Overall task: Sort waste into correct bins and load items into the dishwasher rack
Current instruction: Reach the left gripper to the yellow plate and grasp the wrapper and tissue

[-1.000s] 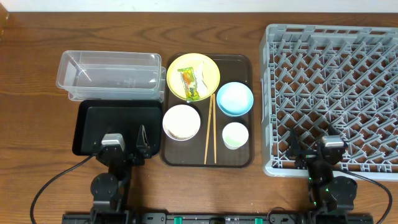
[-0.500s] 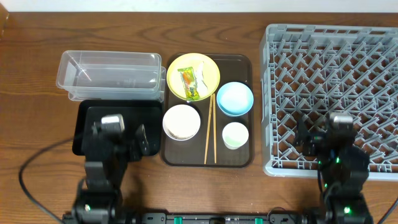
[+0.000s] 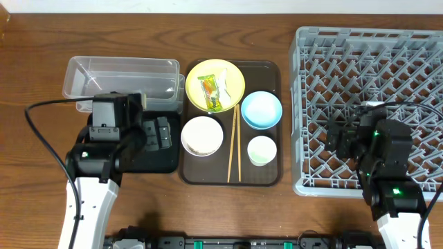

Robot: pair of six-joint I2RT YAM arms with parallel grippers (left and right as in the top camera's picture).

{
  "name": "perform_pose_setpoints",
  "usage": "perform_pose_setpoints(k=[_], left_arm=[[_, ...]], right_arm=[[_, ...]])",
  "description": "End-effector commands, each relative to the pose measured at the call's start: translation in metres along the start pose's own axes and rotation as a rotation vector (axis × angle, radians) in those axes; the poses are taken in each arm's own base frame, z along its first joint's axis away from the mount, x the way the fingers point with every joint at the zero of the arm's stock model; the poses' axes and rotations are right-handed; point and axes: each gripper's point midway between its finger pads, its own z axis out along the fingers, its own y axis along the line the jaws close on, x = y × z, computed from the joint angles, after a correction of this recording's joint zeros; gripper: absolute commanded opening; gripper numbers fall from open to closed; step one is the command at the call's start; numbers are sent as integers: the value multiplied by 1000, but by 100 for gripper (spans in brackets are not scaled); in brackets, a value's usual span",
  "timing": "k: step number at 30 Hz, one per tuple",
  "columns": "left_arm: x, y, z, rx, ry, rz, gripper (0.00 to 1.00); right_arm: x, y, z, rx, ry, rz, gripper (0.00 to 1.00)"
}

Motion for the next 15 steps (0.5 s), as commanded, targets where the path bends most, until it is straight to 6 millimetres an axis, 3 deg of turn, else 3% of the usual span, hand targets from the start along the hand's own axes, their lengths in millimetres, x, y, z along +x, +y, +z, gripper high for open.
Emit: perform_pose_setpoints(k=[1, 6, 11, 15], left_arm=[[-18, -23, -7, 127, -56, 2, 95], [-44, -30, -4, 156, -129, 5, 94], [-71, -34, 11, 115, -121, 23, 92], [-99, -55, 29, 139, -129, 103, 92]], right_arm=[[-11, 10, -5, -44, -25, 3, 99], [-12, 10, -5, -44, -31, 3, 99], [-12, 10, -5, -44, -31, 3, 99], [-12, 10, -4, -44, -29, 3, 99]])
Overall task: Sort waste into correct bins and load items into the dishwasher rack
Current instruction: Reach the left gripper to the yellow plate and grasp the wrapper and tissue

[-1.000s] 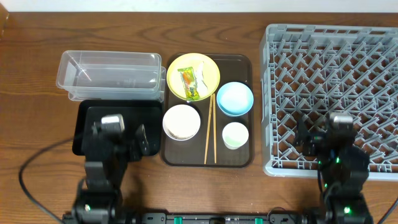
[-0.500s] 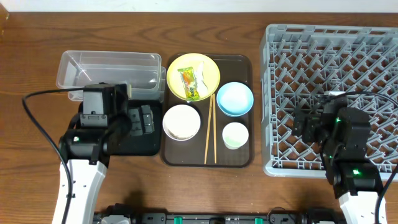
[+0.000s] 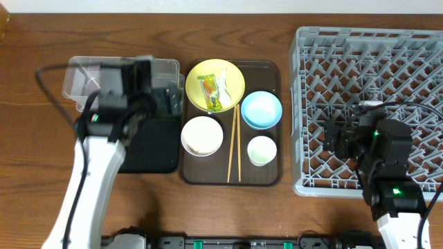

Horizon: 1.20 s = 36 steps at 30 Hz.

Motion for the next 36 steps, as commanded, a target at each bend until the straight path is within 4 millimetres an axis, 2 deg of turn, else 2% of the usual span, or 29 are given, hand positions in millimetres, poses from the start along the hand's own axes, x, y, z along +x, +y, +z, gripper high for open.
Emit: perform_pose_setpoints(k=[1, 5, 9, 15, 20, 29, 36], left_arm=[[-26, -18, 17, 20, -26, 82, 92], [-41, -36, 49, 26, -57, 134, 92], [-42, -53, 87, 25, -72, 180, 91], [-19, -77, 145, 67, -25, 230, 91], [6, -87, 182, 81, 25, 255, 88], [38, -75, 218, 62, 108, 253, 86], [48, -75, 226, 60, 133, 257, 85]], right_arm=[[-11, 5, -4, -17, -25, 3, 99], [-11, 5, -4, -16, -25, 3, 99], [-11, 5, -4, -17, -25, 3, 99], [-10, 5, -4, -16, -24, 3, 99], [-9, 5, -4, -16, -19, 3, 99], [-8, 5, -4, -16, -16, 4, 99], [-8, 5, -4, -16, -13, 4, 99]])
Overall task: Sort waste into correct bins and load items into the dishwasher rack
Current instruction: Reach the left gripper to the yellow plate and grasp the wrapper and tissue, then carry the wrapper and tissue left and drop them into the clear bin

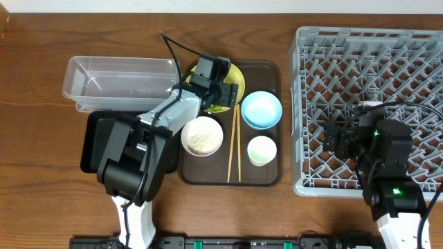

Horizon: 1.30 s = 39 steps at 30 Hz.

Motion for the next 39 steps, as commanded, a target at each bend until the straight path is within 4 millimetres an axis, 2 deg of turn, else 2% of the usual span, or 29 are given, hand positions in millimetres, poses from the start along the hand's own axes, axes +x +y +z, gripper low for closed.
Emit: perform_pose_setpoints(k=[1, 5, 11, 18, 20, 26, 30, 33, 39], left_arm=[[-7, -3, 1, -2, -19, 22, 85], [-1, -2, 4, -5, -4, 19, 80], [3, -1, 6, -6, 8, 18, 69], [20, 3, 15, -14, 56, 14, 67], [23, 3, 17, -15, 65, 12, 62], [17, 2, 12, -13, 49, 14, 29], [8, -1, 3, -9, 22, 17, 6], [-6, -3, -13, -5, -19, 19, 6], [-32, 3, -65, -20, -85, 2, 6]], right_arm=[[-9, 4, -4, -13, -16, 4, 99], [-9, 4, -4, -13, -16, 4, 99], [-8, 4, -4, -13, -16, 4, 99], [-8, 4, -4, -14, -16, 4, 99], [-8, 4, -4, -14, -16, 4, 99], [-8, 4, -4, -13, -12, 4, 99], [-8, 4, -4, -13, -12, 4, 99], [-8, 4, -4, -13, -12, 4, 99], [-8, 4, -4, -13, -12, 4, 99]])
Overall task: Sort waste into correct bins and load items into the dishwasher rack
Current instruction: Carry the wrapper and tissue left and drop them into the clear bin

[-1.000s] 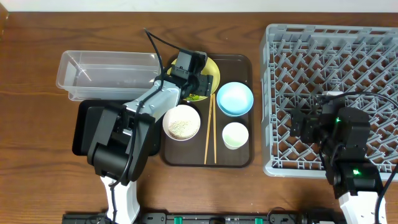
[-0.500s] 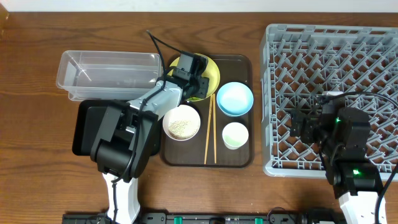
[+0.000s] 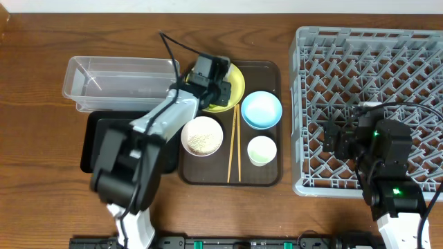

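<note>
A dark brown tray point(image 3: 266, 176) holds a yellow plate point(image 3: 237, 81), a white bowl of rice point(image 3: 202, 136), a light blue bowl point(image 3: 261, 109), a small pale green cup point(image 3: 261, 150) and a pair of chopsticks point(image 3: 234, 145). My left gripper point(image 3: 220, 93) reaches over the yellow plate and hides the green wrapper there; I cannot tell how its fingers stand. The grey dishwasher rack point(image 3: 360, 62) fills the right side. My right gripper point(image 3: 331, 138) rests over the rack's left part, its fingers too dark to judge.
A clear plastic bin point(image 3: 118, 79) stands at the back left. A black bin point(image 3: 93, 138) lies in front of it, partly under my left arm. A black cable arcs above the left wrist.
My left gripper stays over the yellow plate, shifted only slightly. The left arm's lower links have swung a little to the left. The right arm has not moved.
My left gripper first hovered over the black bin, with the green wrapper visible on the yellow plate. Then it was up by the clear bin. After that it reached across onto the yellow plate, covering the wrapper, and it remains there now. The right arm stayed still.
</note>
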Robot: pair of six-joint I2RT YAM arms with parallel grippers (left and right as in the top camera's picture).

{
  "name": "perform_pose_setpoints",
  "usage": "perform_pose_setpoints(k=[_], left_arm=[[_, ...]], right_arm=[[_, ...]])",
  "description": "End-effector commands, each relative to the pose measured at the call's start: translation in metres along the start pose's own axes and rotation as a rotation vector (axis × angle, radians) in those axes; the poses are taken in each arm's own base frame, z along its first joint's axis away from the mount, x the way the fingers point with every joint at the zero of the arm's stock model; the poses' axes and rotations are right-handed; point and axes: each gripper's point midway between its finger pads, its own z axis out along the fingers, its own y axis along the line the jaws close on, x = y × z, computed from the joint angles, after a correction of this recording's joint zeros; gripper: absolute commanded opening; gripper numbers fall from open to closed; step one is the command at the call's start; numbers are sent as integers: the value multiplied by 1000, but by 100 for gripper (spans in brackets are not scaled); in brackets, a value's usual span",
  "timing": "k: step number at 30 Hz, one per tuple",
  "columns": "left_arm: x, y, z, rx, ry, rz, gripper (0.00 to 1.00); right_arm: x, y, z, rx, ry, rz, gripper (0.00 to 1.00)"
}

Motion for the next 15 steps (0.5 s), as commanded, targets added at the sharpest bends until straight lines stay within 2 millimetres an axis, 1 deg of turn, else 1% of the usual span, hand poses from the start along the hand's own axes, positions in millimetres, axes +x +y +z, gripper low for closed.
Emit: perform_pose_setpoints(k=[1, 3, 4, 7, 9, 12, 15], left_arm=[[-26, 10, -43, -23, -80, -20, 6], [-29, 20, -60, -38, -90, -40, 6], [-32, 31, -72, -54, -101, -61, 6], [-39, 56, -91, -88, -131, -105, 6], [-44, 78, -103, -119, -159, -143, 6], [-45, 110, -112, -163, -175, -197, 6], [-34, 139, -114, -202, -152, -252, 6]], right_arm=[[-10, 4, -4, -13, -23, 3, 99], [-10, 4, -4, -13, -24, 3, 99], [-10, 4, -4, -13, -24, 3, 99], [-10, 4, -4, -13, -23, 3, 99], [-10, 4, -4, -14, -23, 3, 99], [-10, 4, -4, -13, -23, 3, 99], [-10, 4, -4, -13, -23, 3, 99]])
